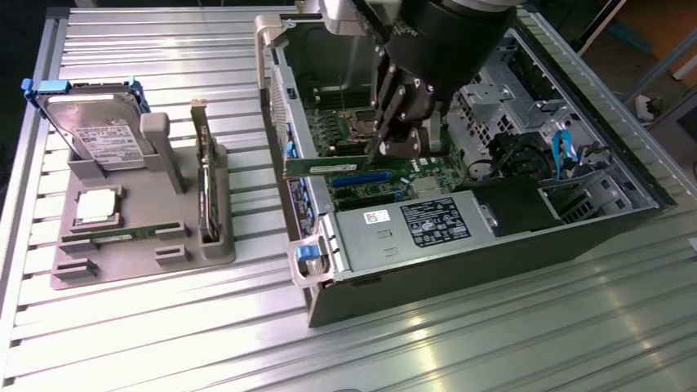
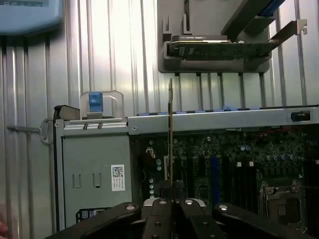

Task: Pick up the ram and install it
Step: 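Pick up the ram and move it above insertion slot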

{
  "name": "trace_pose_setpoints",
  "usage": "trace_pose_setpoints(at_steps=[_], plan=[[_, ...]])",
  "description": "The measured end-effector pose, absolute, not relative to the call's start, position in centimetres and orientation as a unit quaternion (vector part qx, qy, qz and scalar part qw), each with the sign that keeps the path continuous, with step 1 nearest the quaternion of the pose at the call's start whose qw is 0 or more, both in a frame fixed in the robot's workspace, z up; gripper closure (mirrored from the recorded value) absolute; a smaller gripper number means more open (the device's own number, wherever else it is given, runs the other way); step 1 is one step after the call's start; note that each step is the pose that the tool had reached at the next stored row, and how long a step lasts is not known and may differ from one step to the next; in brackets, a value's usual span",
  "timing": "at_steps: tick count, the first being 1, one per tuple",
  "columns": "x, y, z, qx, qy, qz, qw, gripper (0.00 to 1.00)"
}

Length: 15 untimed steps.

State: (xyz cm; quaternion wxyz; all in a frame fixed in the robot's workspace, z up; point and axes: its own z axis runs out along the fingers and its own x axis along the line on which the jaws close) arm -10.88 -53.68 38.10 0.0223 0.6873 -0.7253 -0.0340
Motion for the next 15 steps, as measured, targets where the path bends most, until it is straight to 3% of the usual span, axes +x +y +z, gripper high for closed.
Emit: trace_pose_setpoints(at_steps=[2, 15], plan=[[-10.8, -53.7, 38.1, 0.692, -0.721, -0.02, 0.007, 0.88], [-6.4, -53.7, 38.1, 0.694, -0.72, -0.022, 0.009, 0.88]])
